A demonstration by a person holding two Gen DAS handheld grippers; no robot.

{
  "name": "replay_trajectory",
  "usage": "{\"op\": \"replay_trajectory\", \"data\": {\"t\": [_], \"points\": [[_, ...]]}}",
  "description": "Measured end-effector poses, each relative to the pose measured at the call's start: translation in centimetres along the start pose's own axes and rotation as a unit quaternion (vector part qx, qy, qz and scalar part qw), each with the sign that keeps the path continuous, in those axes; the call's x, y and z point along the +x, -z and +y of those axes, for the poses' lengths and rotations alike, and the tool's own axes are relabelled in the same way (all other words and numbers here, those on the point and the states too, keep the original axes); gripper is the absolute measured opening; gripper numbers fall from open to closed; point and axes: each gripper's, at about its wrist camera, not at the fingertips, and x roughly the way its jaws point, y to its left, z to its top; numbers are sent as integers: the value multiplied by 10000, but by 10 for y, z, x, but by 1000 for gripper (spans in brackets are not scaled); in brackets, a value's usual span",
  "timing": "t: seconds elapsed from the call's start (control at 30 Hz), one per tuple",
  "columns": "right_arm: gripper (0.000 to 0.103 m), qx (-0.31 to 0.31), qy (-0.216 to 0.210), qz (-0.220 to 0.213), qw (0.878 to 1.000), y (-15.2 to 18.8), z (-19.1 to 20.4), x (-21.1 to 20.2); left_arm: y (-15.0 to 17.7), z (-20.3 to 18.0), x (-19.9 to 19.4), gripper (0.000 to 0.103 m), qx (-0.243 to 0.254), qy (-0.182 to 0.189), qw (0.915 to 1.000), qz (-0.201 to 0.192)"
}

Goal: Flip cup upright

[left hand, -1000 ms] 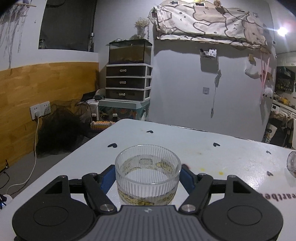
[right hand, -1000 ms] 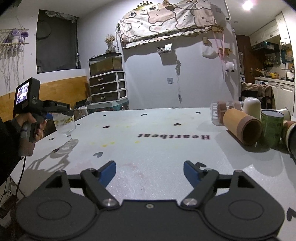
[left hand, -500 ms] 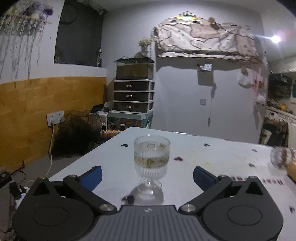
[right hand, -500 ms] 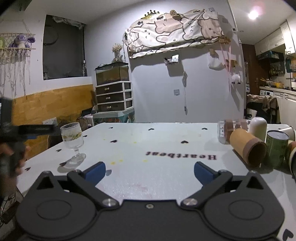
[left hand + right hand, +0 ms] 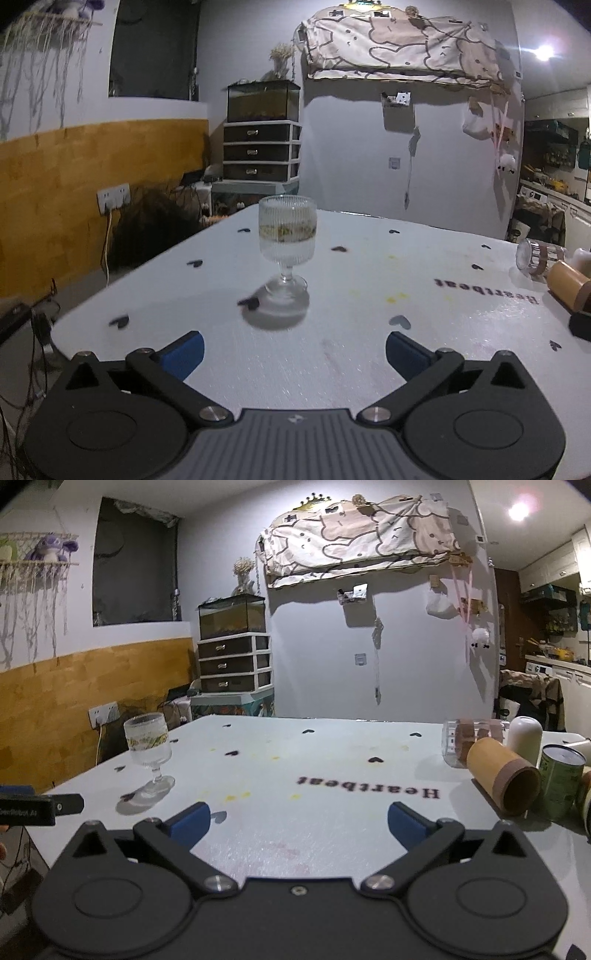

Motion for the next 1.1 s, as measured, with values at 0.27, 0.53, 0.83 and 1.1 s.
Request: {"op": "replay_trajectory", "data": {"t": [0.27,0.53,0.83,1.1], "points": [[103,-62,27,86,9999,2,3,0,4,-10,-13,103,100,90,9999,-89],[103,-61,20,94,9999,3,4,0,3,-14,-15,103,153,81,9998,-74],[103,-65,-6,125,9999,3,7,1,1,-12,-14,103,165,59,9998,-77],[103,-78,-14,126,9999,2,6,2,2,-15,-14,103,186,44,9998,-32]]}}
